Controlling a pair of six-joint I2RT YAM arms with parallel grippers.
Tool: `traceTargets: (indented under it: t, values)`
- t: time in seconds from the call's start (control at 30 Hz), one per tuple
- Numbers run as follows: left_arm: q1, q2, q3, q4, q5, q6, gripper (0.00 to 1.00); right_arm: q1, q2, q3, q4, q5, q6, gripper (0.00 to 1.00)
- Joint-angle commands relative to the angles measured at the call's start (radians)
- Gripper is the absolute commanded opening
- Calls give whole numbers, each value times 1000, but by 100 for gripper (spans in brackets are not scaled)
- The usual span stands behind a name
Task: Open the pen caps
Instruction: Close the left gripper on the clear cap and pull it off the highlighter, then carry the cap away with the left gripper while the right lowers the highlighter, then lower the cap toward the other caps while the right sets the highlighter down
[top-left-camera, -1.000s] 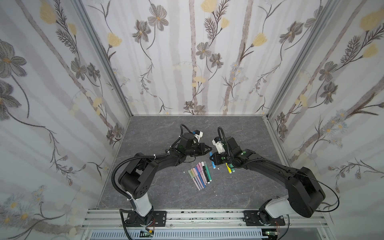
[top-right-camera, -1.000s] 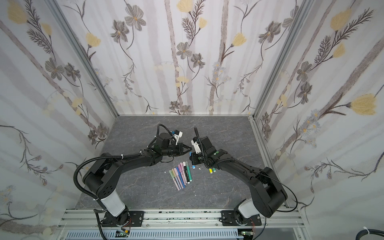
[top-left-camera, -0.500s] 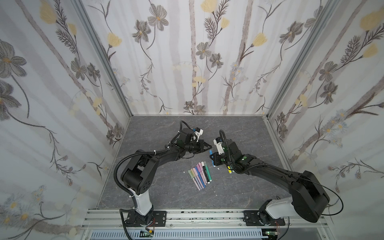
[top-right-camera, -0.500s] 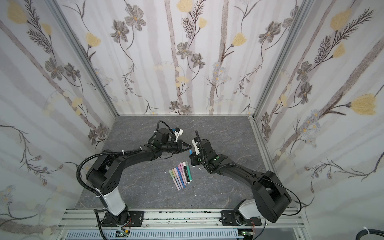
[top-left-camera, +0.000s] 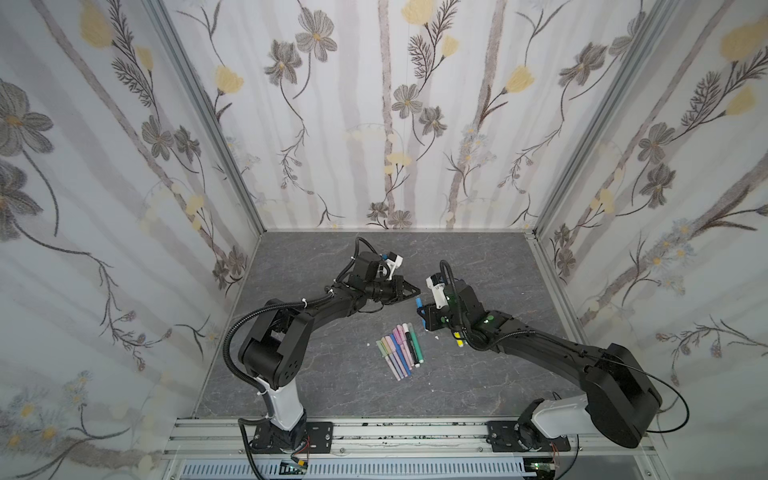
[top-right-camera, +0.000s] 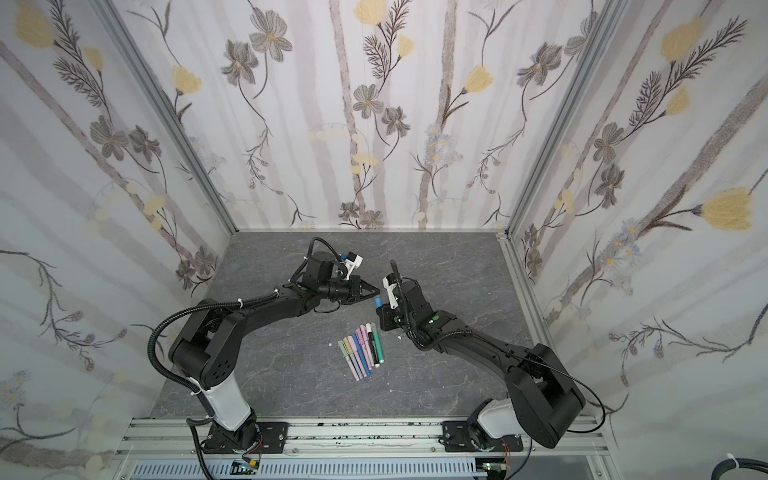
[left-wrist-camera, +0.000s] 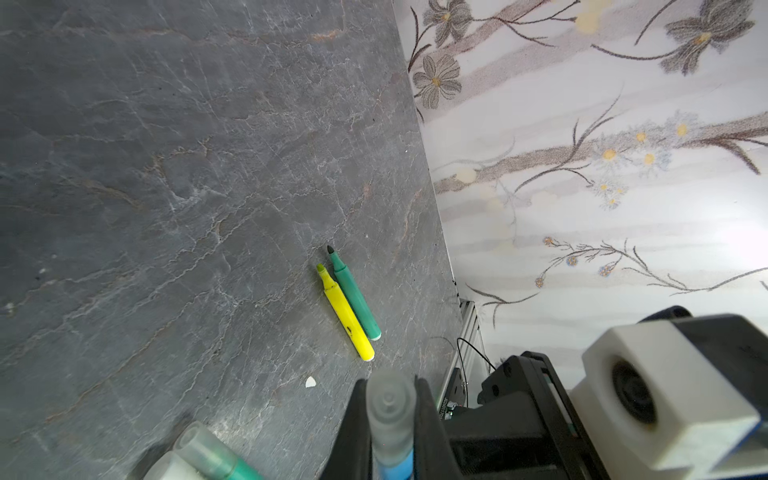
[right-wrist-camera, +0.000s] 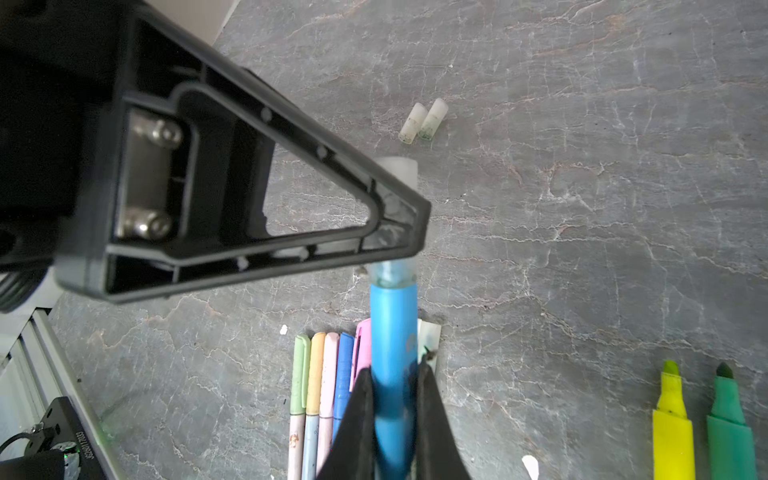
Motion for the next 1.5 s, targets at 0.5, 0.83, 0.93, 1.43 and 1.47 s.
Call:
traceTargets:
  t: [0.5, 0.83, 0.93, 1.43, 1.47]
  values:
    - [80, -20, 58, 79, -192, 49, 0, 40, -4, -7, -293, -109, -39, 0]
    - [163, -88, 35, -38, -211, 132, 0, 35, -12, -5, -361, 38, -10, 0]
    - [222, -122, 7, -110, -210, 172, 0, 23, 13, 4, -405, 111, -5, 0]
    - [318, -156, -73, -291, -294, 309, 0, -27, 171, 99, -477, 307, -17, 0]
    - [320, -154, -75, -288, -290, 308, 0, -30, 179, 101, -478, 315, -18, 0]
